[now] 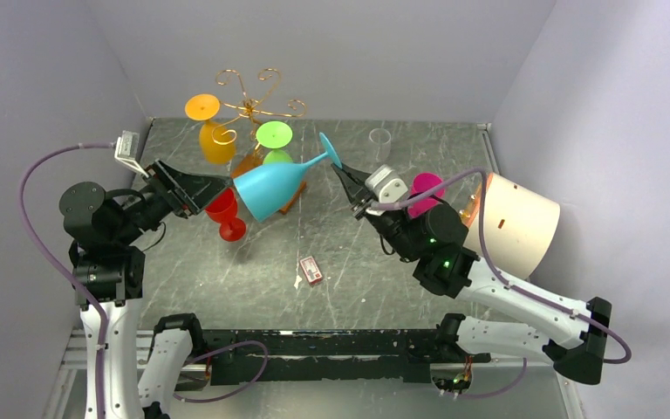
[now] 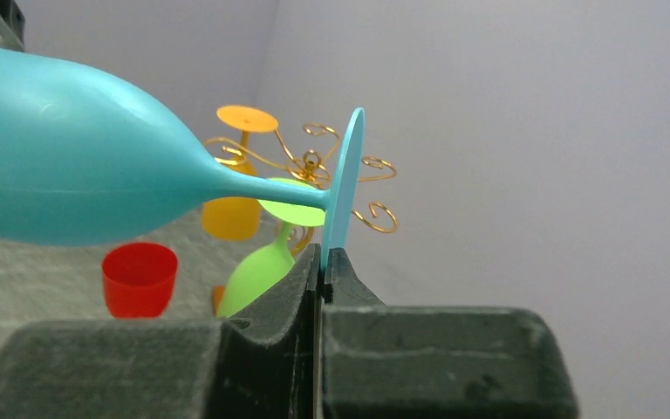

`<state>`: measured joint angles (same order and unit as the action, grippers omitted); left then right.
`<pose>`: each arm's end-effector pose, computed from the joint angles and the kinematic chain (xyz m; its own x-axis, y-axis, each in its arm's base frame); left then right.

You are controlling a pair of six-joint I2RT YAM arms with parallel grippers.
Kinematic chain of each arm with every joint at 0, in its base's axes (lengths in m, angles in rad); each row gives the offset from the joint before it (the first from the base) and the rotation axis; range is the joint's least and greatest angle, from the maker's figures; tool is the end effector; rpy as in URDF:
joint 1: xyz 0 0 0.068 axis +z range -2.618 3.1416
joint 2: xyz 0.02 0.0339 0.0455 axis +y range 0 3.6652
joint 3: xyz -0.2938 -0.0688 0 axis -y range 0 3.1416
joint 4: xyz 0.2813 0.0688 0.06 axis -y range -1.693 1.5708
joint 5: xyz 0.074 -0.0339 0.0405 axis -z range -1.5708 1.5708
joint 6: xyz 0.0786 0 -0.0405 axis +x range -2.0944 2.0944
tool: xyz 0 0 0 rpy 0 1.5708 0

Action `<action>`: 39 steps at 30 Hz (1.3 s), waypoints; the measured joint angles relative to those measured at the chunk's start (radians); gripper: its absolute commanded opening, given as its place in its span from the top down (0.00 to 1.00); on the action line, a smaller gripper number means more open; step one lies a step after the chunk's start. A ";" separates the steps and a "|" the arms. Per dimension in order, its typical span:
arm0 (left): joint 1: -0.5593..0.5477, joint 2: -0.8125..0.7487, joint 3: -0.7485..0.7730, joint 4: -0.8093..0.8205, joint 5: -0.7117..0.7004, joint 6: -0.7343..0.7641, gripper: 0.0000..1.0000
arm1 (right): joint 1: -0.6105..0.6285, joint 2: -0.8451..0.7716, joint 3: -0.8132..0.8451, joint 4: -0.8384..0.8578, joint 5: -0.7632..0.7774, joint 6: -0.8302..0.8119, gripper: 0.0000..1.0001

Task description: Place the wine glass upside down on the wine glass rack

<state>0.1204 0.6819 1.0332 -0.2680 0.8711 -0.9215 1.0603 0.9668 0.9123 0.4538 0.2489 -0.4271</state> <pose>0.1656 -0.0405 0.4622 -0.4913 -0.5761 -0.6532 0.4766 0.4499 -0.7553 0.1516 0.2310 0.4583 0.4772 0.0305 -0.8782 -0.5900 0.7518 -0.2945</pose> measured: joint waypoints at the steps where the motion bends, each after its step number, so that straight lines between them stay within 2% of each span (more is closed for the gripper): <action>1: 0.000 -0.002 0.000 -0.011 0.000 0.008 0.22 | 0.000 0.000 0.000 -0.013 -0.007 -0.026 1.00; 4: 0.000 -0.002 0.000 -0.036 0.001 0.025 0.23 | -0.002 -0.001 -0.001 -0.050 -0.028 -0.123 1.00; 10: 0.000 -0.002 0.000 -0.068 0.016 0.040 0.29 | 0.002 -0.014 -0.064 -0.125 -0.171 -0.391 1.00; 16: -0.012 -0.001 -0.011 -0.031 0.085 -0.002 0.37 | 0.011 0.014 -0.084 -0.175 -0.246 -0.607 1.00; 23: -0.043 0.006 -0.084 0.055 0.175 -0.093 0.37 | 0.090 0.069 -0.088 -0.171 -0.288 -0.823 1.00; 29: -0.060 0.012 -0.126 0.061 0.213 -0.114 0.36 | 0.152 0.165 -0.074 -0.167 -0.268 -0.930 1.00; 39: -0.065 0.030 -0.164 0.002 0.223 -0.058 0.36 | 0.188 0.237 -0.043 -0.126 -0.211 -0.985 1.00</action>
<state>0.0551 0.7120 0.8696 -0.2657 1.0939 -0.9798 1.2480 1.2041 0.8696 0.3283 0.0383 -1.4117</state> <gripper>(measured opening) 0.636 0.025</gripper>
